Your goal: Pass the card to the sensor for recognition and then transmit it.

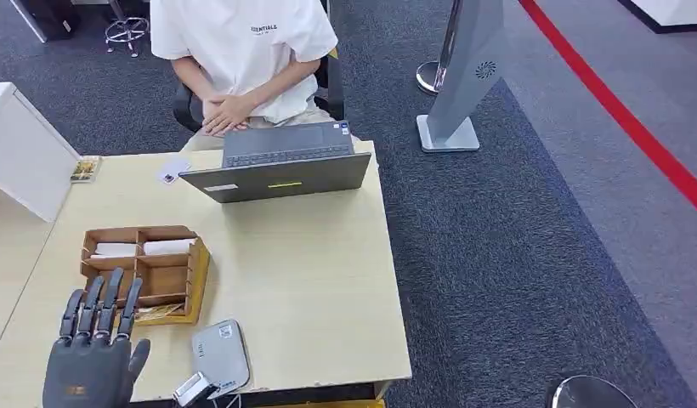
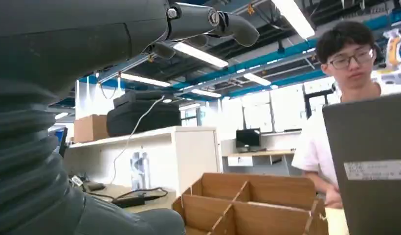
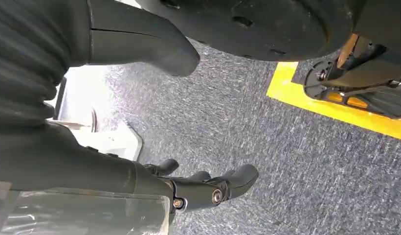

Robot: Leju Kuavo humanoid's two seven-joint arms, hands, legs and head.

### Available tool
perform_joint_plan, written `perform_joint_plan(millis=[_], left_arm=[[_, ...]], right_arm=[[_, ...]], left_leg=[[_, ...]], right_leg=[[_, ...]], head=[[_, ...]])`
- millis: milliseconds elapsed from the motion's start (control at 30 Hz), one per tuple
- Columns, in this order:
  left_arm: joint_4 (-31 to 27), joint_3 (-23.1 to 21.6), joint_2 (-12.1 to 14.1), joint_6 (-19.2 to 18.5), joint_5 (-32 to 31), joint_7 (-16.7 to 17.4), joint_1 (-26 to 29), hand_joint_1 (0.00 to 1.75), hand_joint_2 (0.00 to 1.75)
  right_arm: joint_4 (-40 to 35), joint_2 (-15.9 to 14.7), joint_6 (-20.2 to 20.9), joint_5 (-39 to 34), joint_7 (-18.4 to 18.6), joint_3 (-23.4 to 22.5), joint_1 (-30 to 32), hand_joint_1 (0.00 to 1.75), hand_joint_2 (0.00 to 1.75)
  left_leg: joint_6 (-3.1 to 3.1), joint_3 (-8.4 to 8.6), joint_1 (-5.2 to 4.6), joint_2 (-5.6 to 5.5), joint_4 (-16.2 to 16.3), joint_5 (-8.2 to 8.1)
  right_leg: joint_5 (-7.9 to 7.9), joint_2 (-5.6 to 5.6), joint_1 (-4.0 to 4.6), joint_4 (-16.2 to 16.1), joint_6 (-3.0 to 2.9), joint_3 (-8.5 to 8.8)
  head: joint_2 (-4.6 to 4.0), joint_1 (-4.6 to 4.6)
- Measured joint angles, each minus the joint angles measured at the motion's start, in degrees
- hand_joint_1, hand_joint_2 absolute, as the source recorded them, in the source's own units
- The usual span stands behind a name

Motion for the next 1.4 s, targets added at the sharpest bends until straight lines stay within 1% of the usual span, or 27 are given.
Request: perform_joint_plan(millis=[67, 100, 133, 200, 400, 633, 900, 1067, 1167, 1400], left_arm=[[0.6, 0.0, -0.1, -0.9, 0.5, 0.4, -0.3, 0.0, 1.75], [1.1, 0.0, -0.2, -2.1, 0.6, 0.6, -0.6, 0.0, 1.75], [1.9, 0.0, -0.3, -3.4, 0.8, 0.8, -1.0, 0.0, 1.75], [4.1, 0.2, -0.8, -4.4, 1.6, 1.1, -1.9, 0.0, 1.75], [10.5, 1.8, -2.4, -4.9, 2.5, 0.7, -3.8, 0.0, 1.75], [13.5, 2.8, -3.4, -5.4, 2.3, 0.6, -4.7, 0.0, 1.75], [19.3, 5.3, -5.7, -4.7, 0.5, -0.3, -7.9, 0.0, 1.75], [20.8, 6.0, -6.6, -4.6, 0.2, -0.6, -8.9, 0.0, 1.75], [21.6, 6.2, -7.0, -3.5, -1.2, -0.6, -9.3, 0.0, 1.75], [25.3, 7.0, -8.5, -2.3, -3.4, -0.6, -12.2, 0.0, 1.75]], right_arm=[[0.0, 0.0, 0.0, 0.2, 0.1, 0.0, 0.0, 0.0, 1.75], [0.0, 0.0, 0.0, 0.6, 0.2, 0.0, 0.0, 0.0, 1.75], [0.0, 0.0, 0.2, 0.8, 0.3, 0.0, 0.0, 0.0, 1.75], [0.0, 0.0, 0.5, 1.2, 0.3, 0.0, -0.1, 0.0, 1.75], [0.0, 0.0, 0.8, 1.9, 0.1, 0.0, -0.1, 0.0, 1.75], [0.0, 0.0, 0.9, 2.3, 0.1, 0.0, -0.1, 0.0, 1.75], [0.0, 0.0, 1.3, 3.7, 0.5, 0.1, -0.1, 0.0, 1.75], [0.0, 0.0, 1.4, 3.7, 0.6, 0.1, -0.1, 0.0, 1.75], [0.0, 0.0, 1.7, 3.9, 0.5, 0.1, -0.1, 0.0, 1.75], [0.0, 0.0, 1.7, 4.9, 0.7, 0.6, -0.2, 0.0, 1.75]], left_leg=[[0.0, 0.0, 0.0, 0.0, 0.0, 0.0], [0.0, 0.0, -0.01, 0.0, 0.0, 0.0], [0.0, -0.01, -0.01, -0.01, 0.0, 0.0], [0.0, 0.0, -0.01, -0.02, 0.0, 0.0], [0.0, 0.01, 0.0, -0.02, 0.0, 0.0], [0.0, 0.0, 0.0, -0.02, 0.0, 0.0], [0.0, 0.02, 0.0, -0.03, 0.0, 0.0], [0.0, 0.02, -0.01, -0.02, 0.0, 0.0], [0.0, 0.02, -0.01, -0.02, 0.0, 0.0], [0.01, 0.04, -0.01, -0.04, 0.0, 0.0]], right_leg=[[0.0, 0.0, 0.0, 0.0, 0.0, 0.0], [0.0, -0.01, 0.0, 0.0, 0.0, 0.0], [0.0, -0.03, -0.01, 0.0, 0.0, 0.0], [0.0, -0.03, -0.01, 0.0, 0.0, 0.01], [0.0, -0.02, 0.0, 0.0, 0.0, 0.01], [-0.01, -0.02, 0.0, 0.0, 0.0, 0.01], [0.0, -0.03, 0.0, 0.0, -0.01, 0.04], [0.0, -0.02, 0.0, 0.0, -0.01, 0.04], [0.0, -0.03, 0.0, 0.0, 0.0, 0.04], [0.0, -0.03, 0.0, 0.0, -0.01, 0.05]], head=[[-0.02, 0.0], [-0.02, 0.0], [-0.02, 0.0], [-0.02, 0.0], [0.0, 0.02], [0.0, 0.0], [-0.02, -0.02], [0.0, -0.02], [0.0, 0.0], [0.0, 0.0]])
